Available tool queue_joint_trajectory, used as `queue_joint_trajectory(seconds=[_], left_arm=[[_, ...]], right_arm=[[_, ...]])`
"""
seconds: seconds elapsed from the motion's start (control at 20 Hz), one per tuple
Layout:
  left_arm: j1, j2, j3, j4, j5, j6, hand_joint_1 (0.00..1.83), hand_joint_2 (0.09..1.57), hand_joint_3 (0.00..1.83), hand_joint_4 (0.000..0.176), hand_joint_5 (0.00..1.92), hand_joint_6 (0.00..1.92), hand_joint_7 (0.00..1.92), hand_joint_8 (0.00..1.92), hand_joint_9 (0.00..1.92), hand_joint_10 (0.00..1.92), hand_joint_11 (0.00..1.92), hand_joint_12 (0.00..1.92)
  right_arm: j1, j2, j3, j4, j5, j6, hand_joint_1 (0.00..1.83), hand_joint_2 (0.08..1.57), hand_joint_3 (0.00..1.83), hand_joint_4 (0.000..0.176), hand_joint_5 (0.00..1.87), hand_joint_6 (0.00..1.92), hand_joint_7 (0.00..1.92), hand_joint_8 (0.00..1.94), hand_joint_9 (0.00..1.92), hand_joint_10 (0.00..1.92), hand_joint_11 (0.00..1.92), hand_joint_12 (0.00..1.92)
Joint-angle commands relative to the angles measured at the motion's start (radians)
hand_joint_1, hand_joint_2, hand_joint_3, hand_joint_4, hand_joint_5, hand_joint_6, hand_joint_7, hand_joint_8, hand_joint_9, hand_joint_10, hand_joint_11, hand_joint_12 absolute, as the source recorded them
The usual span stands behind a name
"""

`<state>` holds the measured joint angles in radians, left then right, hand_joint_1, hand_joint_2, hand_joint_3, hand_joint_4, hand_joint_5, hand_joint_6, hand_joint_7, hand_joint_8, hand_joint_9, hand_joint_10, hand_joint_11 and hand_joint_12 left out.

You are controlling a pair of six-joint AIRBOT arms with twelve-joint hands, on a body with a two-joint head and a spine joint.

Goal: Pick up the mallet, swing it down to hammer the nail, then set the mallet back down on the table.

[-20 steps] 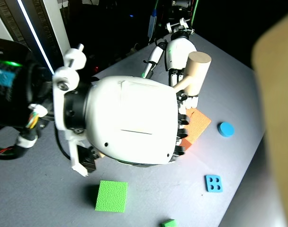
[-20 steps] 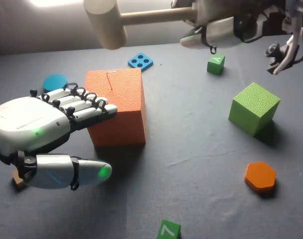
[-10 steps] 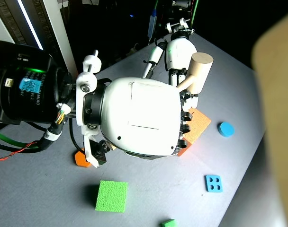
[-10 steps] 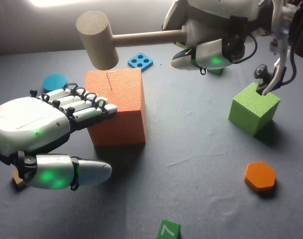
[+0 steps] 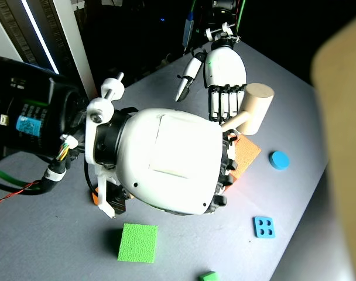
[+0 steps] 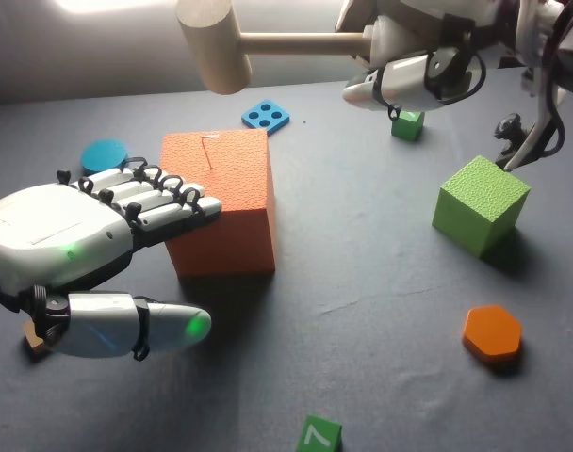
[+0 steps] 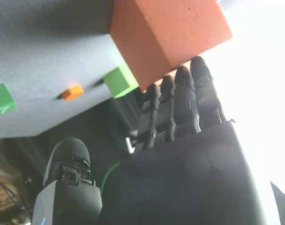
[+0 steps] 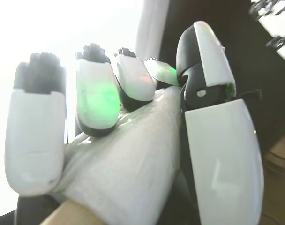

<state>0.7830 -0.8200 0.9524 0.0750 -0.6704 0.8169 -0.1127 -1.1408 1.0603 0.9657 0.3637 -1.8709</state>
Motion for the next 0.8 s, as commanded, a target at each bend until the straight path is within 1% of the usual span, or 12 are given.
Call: queue_joint_trajectory(seconds=[0.0,0.05,0.15,0.2,0.35,0.4,0.45,0.55,0.6,0.65,0.75], left_arm=[[-0.006,-0.004,-0.003,0.009,-0.05,-0.006,0.0,1.18,0.0,0.0,0.12,0.0,0.15,0.0,0.14,0.0,0.0,0.3],[-0.006,-0.004,-0.003,0.009,-0.05,-0.006,0.0,1.17,0.0,0.0,0.12,0.0,0.14,0.0,0.14,0.0,0.0,0.3],[-0.006,-0.004,-0.003,0.009,-0.05,-0.006,0.0,1.17,0.0,0.0,0.11,0.0,0.14,0.0,0.14,0.0,0.0,0.29],[-0.006,-0.004,-0.003,0.009,-0.05,-0.006,0.0,1.18,0.0,0.0,0.11,0.0,0.14,0.0,0.13,0.0,0.0,0.26],[-0.006,-0.004,-0.003,0.009,-0.05,-0.006,0.0,1.18,0.0,0.0,0.12,0.0,0.14,0.0,0.14,0.0,0.0,0.29],[-0.006,-0.004,-0.003,0.009,-0.05,-0.006,0.0,1.18,0.0,0.0,0.12,0.0,0.15,0.0,0.14,0.0,0.0,0.32],[-0.006,-0.003,-0.003,0.009,-0.05,-0.006,0.0,1.18,0.0,0.0,0.12,0.0,0.14,0.0,0.14,0.0,0.0,0.29],[-0.007,-0.004,-0.003,0.009,-0.05,-0.006,0.0,1.18,0.0,0.0,0.12,0.0,0.14,0.0,0.13,0.0,0.0,0.3],[-0.007,-0.004,-0.003,0.009,-0.05,-0.006,0.0,1.18,0.0,0.0,0.11,0.0,0.13,0.0,0.12,0.0,0.0,0.27],[-0.007,-0.004,-0.003,0.009,-0.05,-0.006,0.0,1.18,0.0,0.0,0.12,0.0,0.14,0.0,0.13,0.0,0.0,0.29],[-0.007,-0.004,-0.003,0.009,-0.05,-0.006,0.0,1.19,0.0,0.0,0.12,0.0,0.14,0.0,0.13,0.0,0.0,0.28]], right_arm=[[0.007,0.001,-0.007,-0.007,0.088,-0.007,0.99,1.46,0.0,0.176,1.47,1.92,1.67,1.94,1.78,1.92,1.92,1.92],[0.006,-0.001,-0.009,0.024,0.095,-0.019,0.94,1.48,0.01,0.176,1.49,1.92,1.68,1.94,1.78,1.92,1.92,1.92],[0.007,-0.008,-0.009,0.053,0.104,-0.035,0.96,1.47,0.01,0.176,1.48,1.92,1.68,1.94,1.78,1.92,1.92,1.92],[0.007,-0.011,-0.009,0.054,0.104,-0.037,0.94,1.48,0.01,0.176,1.48,1.92,1.68,1.94,1.78,1.92,1.92,1.92],[0.013,-0.021,-0.009,0.054,0.101,-0.038,0.97,1.47,0.0,0.176,1.5,1.92,1.69,1.94,1.79,1.92,1.92,1.92],[0.017,-0.022,-0.009,0.054,0.101,-0.038,0.95,1.48,0.0,0.176,1.49,1.92,1.69,1.94,1.79,1.92,1.92,1.92],[0.021,-0.024,-0.009,0.054,0.101,-0.038,0.96,1.47,0.0,0.176,1.49,1.92,1.69,1.94,1.8,1.92,1.92,1.92],[0.026,-0.026,-0.009,0.054,0.101,-0.038,0.95,1.48,0.0,0.176,1.5,1.92,1.7,1.94,1.8,1.92,1.92,1.92],[0.025,-0.026,-0.009,0.054,0.101,-0.038,0.97,1.47,0.0,0.176,1.51,1.92,1.7,1.94,1.8,1.92,1.92,1.92],[0.022,-0.026,-0.009,0.054,0.101,-0.038,0.98,1.46,0.0,0.176,1.51,1.92,1.71,1.94,1.81,1.92,1.92,1.92],[0.012,-0.028,-0.009,0.054,0.101,-0.039,0.98,1.46,0.0,0.176,1.49,1.92,1.7,1.94,1.8,1.92,1.92,1.92]])
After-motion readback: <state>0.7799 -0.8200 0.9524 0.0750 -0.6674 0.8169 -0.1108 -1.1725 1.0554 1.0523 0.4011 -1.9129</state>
